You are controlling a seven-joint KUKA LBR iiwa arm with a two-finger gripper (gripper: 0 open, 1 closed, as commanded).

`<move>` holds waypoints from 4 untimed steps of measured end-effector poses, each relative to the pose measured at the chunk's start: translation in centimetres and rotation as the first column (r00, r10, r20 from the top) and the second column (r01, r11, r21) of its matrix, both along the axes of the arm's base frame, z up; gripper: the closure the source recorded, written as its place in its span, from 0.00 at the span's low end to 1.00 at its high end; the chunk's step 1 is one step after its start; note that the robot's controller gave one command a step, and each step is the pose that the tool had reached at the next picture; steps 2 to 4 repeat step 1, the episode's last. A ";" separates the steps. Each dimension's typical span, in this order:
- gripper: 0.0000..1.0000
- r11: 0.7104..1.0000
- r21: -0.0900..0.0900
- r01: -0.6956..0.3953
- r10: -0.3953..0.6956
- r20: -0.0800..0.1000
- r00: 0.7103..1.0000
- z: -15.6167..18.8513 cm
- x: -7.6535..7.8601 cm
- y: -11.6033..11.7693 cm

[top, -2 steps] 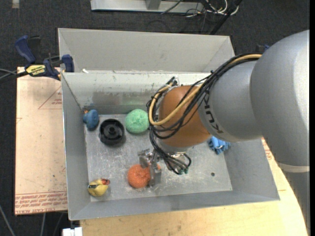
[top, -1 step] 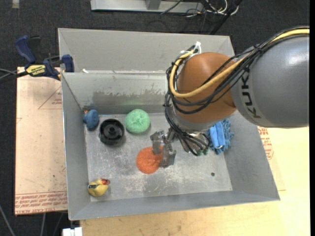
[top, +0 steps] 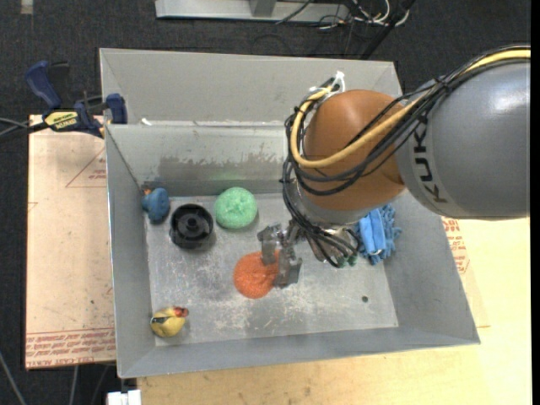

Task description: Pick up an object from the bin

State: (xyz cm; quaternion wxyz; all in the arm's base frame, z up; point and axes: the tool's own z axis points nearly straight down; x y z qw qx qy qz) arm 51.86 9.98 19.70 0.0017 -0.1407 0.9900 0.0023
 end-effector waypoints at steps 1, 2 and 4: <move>1.00 0.999 0.001 -0.039 0.039 0.004 0.999 12.7 -0.5 -0.4; 1.00 0.999 0.001 -0.039 0.039 0.004 0.999 12.7 -0.5 -0.4; 1.00 0.999 0.001 -0.039 0.039 0.004 0.999 12.7 -0.5 -0.4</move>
Offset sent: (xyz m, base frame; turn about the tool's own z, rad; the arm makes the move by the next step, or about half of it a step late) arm 0.0000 0.0000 0.0000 0.0000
